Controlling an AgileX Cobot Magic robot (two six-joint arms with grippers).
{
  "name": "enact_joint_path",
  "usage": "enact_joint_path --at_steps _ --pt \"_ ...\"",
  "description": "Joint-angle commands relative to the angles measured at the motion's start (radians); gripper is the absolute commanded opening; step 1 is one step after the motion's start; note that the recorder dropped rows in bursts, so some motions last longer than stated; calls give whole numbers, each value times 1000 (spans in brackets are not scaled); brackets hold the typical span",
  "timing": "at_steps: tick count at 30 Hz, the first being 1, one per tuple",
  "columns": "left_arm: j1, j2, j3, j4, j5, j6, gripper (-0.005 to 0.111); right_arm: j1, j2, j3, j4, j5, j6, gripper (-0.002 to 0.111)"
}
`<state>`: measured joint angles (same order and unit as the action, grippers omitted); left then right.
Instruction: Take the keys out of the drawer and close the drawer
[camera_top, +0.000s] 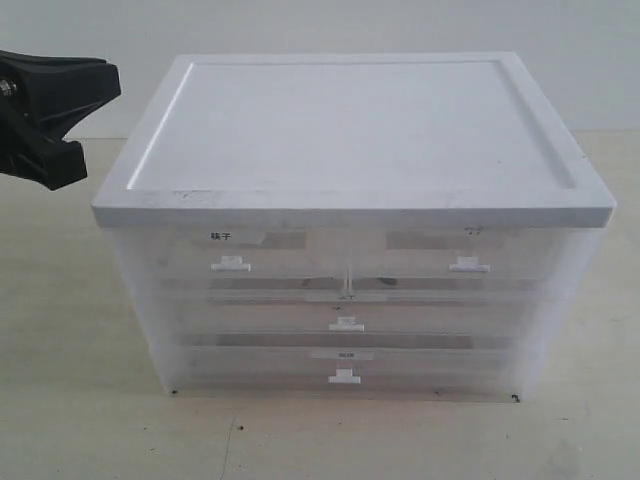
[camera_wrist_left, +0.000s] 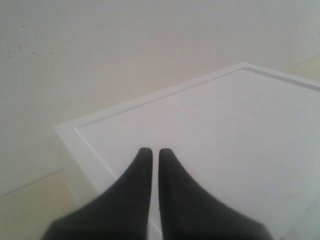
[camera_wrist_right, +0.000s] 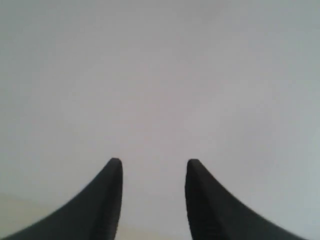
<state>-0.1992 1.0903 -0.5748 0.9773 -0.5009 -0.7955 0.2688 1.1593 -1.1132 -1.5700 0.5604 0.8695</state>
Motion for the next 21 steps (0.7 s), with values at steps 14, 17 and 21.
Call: enact_joint_path --at_steps 14,17,21 --pt "-4 5 -8 82 -16 -42 5 126 -75 -137 1710 630 -1370 32" --pt "-4 5 -8 82 -27 -42 5 407 -101 137 1701 444 -1541 32" --pt "-4 5 -8 82 -24 -42 5 740 -101 368 1316 -61 -1309 32"
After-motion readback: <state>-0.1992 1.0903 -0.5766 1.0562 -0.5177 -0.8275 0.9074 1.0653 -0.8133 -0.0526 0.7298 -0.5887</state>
